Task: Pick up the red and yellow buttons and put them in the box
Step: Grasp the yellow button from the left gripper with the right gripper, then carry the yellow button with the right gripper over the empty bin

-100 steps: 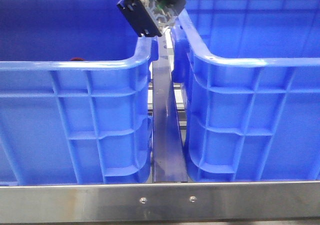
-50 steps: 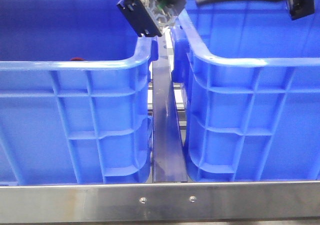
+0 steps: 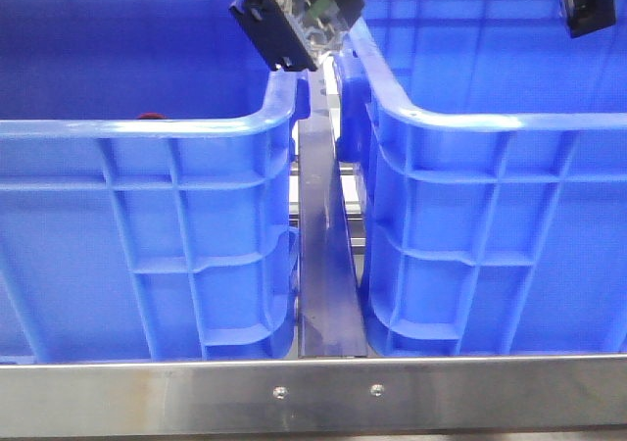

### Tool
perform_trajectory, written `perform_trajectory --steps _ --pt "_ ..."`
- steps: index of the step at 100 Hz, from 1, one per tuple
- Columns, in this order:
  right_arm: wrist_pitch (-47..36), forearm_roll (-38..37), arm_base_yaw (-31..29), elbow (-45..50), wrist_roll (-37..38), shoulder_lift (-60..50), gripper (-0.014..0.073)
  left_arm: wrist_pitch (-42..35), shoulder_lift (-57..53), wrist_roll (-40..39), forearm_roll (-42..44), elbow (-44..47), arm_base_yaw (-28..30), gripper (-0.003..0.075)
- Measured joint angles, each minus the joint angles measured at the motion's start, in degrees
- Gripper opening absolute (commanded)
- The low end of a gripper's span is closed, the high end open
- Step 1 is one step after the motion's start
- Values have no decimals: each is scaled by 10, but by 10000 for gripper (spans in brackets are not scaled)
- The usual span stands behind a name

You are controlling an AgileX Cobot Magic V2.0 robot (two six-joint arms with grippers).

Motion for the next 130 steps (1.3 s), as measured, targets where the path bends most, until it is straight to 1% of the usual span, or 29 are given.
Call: perform_trajectory --steps 11,27,42,57,74,83,96,107,130 --pt "-15 0 -10 0 -27 0 272 0 0 0 0 0 0 523" --pt "-64 0 -57 0 -90 -22 272 0 0 0 0 0 0 523" --pt "-144 0 -83 0 -166 -41 272 0 0 0 0 0 0 523" --pt "-218 0 -85 4 -264 -42 272 0 0 0 0 0 0 523" --pt "-329 0 -85 21 -341 -40 272 0 0 0 0 0 0 523" --pt "-372 4 -85 21 -374 -27 272 -1 0 0 0 0 0 523" --pt "-419 8 -85 21 -388 13 272 -3 0 0 0 0 0 522" --pt "-449 10 -85 3 -393 62 272 -4 0 0 0 0 0 522" --pt "-466 12 -85 -73 -396 164 272 -5 0 0 0 0 0 522"
